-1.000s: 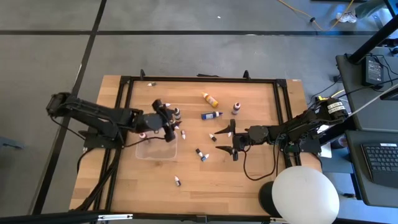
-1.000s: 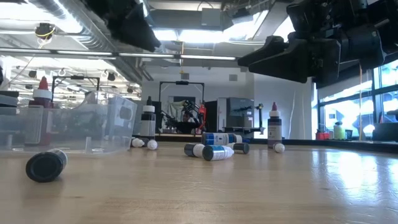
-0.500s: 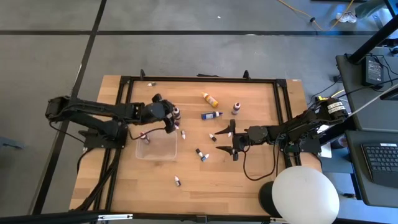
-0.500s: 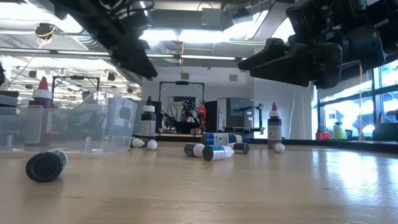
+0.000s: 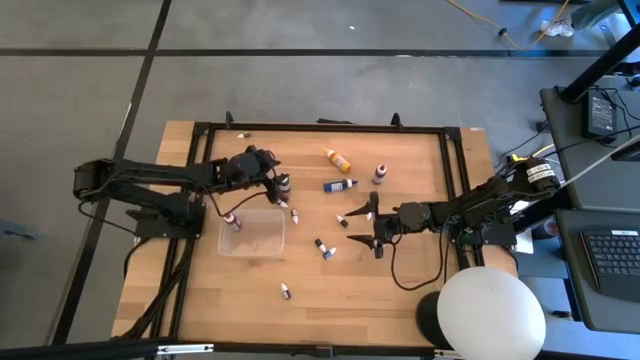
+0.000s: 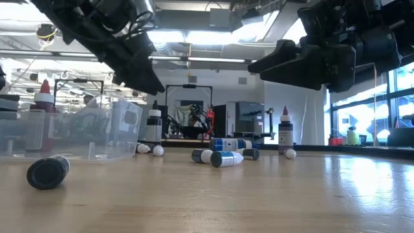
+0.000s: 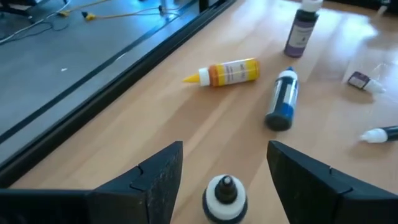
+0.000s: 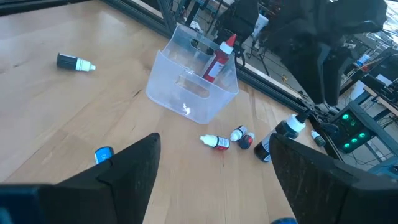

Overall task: Pick & Place food coloring
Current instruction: Put the large black food coloring bottle into the transparent bin

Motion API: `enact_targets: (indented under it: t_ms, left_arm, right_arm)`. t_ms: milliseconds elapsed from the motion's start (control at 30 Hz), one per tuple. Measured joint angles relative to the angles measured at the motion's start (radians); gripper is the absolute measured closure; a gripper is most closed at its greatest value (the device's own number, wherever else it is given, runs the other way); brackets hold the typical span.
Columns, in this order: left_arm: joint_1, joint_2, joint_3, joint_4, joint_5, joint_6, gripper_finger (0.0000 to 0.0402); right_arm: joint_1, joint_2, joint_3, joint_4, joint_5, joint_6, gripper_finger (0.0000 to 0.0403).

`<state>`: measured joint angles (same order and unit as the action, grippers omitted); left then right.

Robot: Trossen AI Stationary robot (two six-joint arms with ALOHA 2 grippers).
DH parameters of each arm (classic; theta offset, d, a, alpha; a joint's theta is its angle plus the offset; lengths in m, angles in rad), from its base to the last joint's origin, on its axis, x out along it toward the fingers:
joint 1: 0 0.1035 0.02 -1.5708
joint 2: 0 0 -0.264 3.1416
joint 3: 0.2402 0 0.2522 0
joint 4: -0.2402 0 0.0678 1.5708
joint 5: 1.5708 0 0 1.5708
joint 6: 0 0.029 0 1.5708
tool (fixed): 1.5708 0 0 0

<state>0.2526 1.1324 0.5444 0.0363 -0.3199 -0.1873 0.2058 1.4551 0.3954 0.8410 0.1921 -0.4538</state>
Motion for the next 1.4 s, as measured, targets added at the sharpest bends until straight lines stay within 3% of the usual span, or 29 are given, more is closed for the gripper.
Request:
enact_targets:
  t_ms: [433, 1067, 1400]
  left_arm:
    - [-0.001, 0.097, -0.032, 0.114, -0.021, 0.028, 0.0176]
    - [0.0, 0.2, -0.032, 0.094, -0.021, 0.035, 0.0178]
    - [0.0, 0.199, -0.031, 0.102, -0.02, 0.044, 0.0255]
  right_arm:
    - [0.0, 0.0, 0.0, 0.0, 0.0, 0.0, 0.0101]
    - [-0.016, 0.0, 0.0, -0.008, 0.0, 0.002, 0.0101]
    - [-0.021, 0.0, 0.0, -0.015, 0.0, 0.004, 0.0101]
